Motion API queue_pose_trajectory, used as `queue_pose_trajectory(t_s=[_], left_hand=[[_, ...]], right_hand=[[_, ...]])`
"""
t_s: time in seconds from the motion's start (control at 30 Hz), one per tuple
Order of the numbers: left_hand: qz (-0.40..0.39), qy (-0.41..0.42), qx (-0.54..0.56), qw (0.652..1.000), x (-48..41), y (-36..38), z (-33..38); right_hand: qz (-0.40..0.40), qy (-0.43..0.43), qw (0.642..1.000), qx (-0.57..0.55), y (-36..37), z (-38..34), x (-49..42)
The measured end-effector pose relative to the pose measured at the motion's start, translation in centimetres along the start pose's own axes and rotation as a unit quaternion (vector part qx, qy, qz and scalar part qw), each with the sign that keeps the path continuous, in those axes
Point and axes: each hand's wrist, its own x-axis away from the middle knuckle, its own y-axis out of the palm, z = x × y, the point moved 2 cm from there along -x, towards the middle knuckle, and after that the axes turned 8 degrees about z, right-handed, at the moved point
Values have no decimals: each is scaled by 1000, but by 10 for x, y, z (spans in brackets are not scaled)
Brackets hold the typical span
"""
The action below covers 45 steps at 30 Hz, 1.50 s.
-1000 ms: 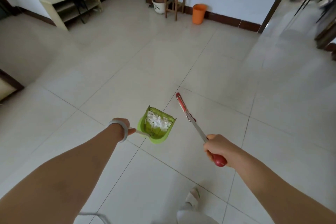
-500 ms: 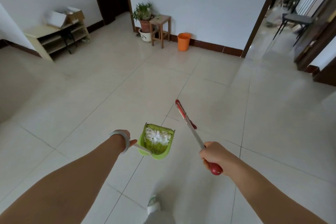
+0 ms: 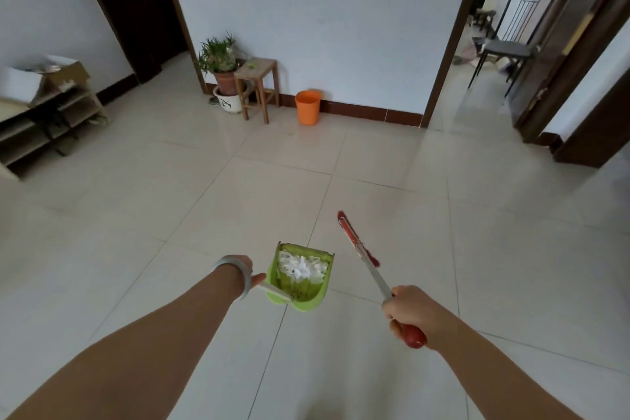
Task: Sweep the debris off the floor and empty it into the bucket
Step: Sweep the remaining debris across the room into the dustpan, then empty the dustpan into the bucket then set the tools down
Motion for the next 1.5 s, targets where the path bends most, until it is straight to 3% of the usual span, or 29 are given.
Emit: queue_pose_trajectory(t_s=[0.4,0.8,0.97,1.27,1.5], left_hand=[[27,-8,6,1000,-197,-121,-9],[61,-37,24,997,-379,-266,-11],[64,-43,48,996,-463,-326,-33],[90,-3,58,994,-656,-444,-95],[82,1,111,990,-773,-525,-129]], right_hand=[[-5,18,998,-52,-44,-118,-150],[-14,16,999,-36,-131,-277,-329],[-18,26,999,-33,-142,-350,-392],[7,60,990,-131,-139,-510,-517],[34,43,996,-74,-144,-607,-607]])
